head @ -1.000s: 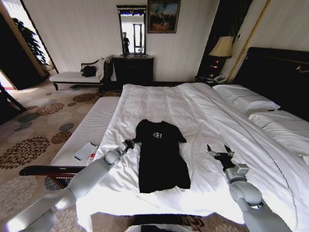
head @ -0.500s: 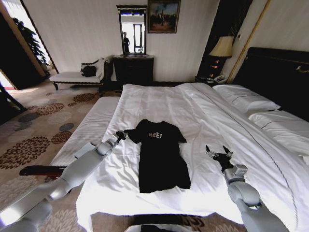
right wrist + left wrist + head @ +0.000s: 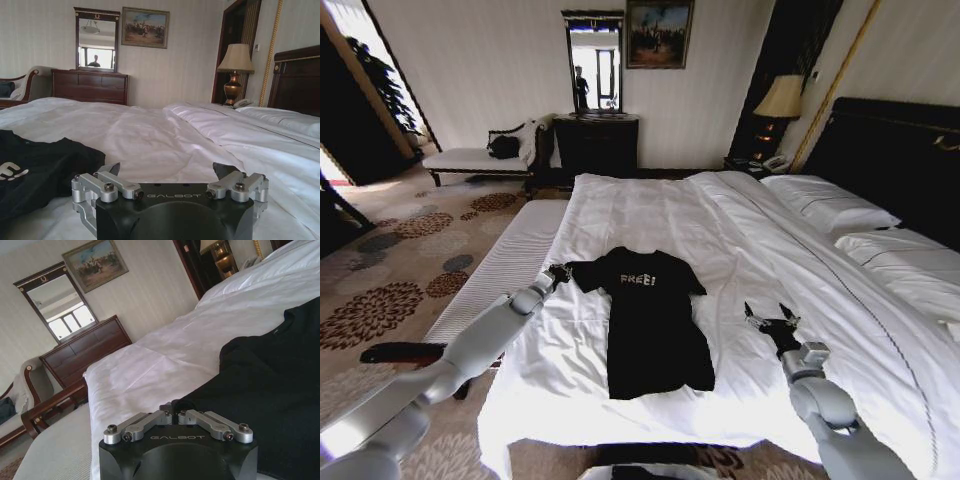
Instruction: Fold the clothes on the bed.
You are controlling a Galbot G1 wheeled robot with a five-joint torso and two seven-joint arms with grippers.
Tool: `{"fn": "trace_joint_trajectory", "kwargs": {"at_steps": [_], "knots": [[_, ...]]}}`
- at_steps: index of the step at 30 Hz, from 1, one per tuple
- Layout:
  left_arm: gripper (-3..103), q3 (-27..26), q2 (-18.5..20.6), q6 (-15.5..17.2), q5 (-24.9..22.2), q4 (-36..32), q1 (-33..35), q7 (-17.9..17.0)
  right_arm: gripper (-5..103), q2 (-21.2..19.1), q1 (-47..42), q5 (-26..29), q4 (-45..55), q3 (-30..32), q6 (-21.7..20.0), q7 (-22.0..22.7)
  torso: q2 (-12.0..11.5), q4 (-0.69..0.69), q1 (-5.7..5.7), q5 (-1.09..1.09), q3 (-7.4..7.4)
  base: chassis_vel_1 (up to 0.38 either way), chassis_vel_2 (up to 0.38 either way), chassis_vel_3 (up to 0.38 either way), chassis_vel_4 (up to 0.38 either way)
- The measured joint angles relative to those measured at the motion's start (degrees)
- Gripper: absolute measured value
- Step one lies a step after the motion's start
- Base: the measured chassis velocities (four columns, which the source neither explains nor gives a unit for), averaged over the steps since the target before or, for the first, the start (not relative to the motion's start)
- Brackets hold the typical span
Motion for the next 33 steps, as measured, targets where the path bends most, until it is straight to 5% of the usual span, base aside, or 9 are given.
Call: {"fn": "trace_joint_trajectory", "kwargs": {"at_steps": [24,33], "knots": [[-1,-1.6,-1.3,-2.3,0.8,6.5,-0.5,0.0,100,-0.3,-0.3,-0.1,0.1,-0.3,-0.7,0.5,0.0,0.01,0.0,0.01,0.0,0.0,0.0,0.0,0.0],[31,-5.1,1.0,-0.5,3.1,1.8,3.8,0.0,100,-0.4,-0.5,-0.1,0.4,-0.3,-0.7,0.4,0.0,0.02,0.0,0.0,0.0,0.0,0.0,0.0,0.0]]}}
